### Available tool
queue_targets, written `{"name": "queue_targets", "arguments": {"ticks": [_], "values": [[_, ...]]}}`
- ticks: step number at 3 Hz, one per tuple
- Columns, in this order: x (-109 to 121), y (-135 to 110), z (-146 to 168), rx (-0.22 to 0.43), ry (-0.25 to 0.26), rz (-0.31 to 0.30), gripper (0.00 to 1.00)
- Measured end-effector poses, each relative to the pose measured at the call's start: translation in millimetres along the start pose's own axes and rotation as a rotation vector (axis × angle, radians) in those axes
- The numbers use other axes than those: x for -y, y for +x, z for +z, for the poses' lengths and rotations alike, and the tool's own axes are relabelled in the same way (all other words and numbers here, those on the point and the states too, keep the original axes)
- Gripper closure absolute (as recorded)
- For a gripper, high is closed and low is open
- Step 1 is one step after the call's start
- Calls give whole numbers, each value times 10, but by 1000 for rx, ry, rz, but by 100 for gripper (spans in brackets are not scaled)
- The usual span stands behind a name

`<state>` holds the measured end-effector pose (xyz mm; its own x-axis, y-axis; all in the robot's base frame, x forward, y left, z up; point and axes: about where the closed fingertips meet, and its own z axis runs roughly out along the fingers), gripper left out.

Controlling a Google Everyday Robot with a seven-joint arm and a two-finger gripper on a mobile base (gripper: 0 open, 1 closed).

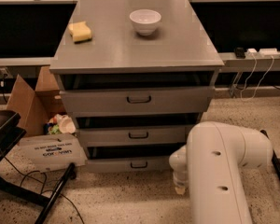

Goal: Open bottom drawer

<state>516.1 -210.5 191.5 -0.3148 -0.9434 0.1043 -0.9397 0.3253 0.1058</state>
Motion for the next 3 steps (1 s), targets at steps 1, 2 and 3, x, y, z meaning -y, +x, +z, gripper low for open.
{"name": "queue_targets", "arguments": {"ticks": [1, 2, 3], "values": [[-137, 24, 37, -8, -13, -13, 52], [-130, -114, -50, 7, 27, -54, 29], [16, -583, -212, 63, 119, -145, 6]]}}
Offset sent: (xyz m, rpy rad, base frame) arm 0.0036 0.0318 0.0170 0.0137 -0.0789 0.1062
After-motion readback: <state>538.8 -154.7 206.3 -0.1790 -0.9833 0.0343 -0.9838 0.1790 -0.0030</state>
